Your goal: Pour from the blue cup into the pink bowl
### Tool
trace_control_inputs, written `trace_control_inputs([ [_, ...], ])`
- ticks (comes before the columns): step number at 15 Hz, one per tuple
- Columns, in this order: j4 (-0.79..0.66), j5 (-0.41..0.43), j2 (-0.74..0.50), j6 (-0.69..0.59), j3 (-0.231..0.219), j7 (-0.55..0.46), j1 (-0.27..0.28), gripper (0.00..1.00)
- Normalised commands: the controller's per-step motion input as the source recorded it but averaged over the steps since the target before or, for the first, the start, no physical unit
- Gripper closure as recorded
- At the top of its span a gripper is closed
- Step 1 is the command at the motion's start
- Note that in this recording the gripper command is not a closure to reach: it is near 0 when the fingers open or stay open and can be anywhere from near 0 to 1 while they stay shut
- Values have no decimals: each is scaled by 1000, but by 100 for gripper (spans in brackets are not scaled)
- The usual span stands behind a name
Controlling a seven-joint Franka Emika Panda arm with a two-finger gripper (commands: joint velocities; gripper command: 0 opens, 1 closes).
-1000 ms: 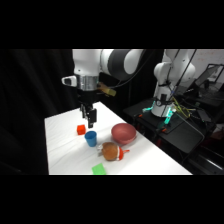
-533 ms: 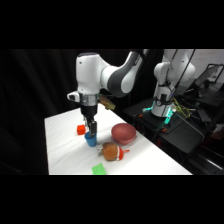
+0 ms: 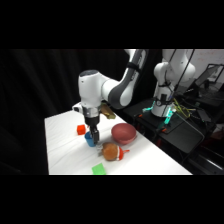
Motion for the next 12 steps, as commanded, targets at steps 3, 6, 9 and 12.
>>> trace_control_inputs([
  [3, 233, 29, 279, 152, -125, 106, 95, 0],
  [6, 253, 44, 227, 110, -116, 86, 106, 0],
  [9, 228, 73, 173, 60, -88, 56, 93, 18],
  [12, 157, 83, 103, 38, -79, 31, 84, 100],
])
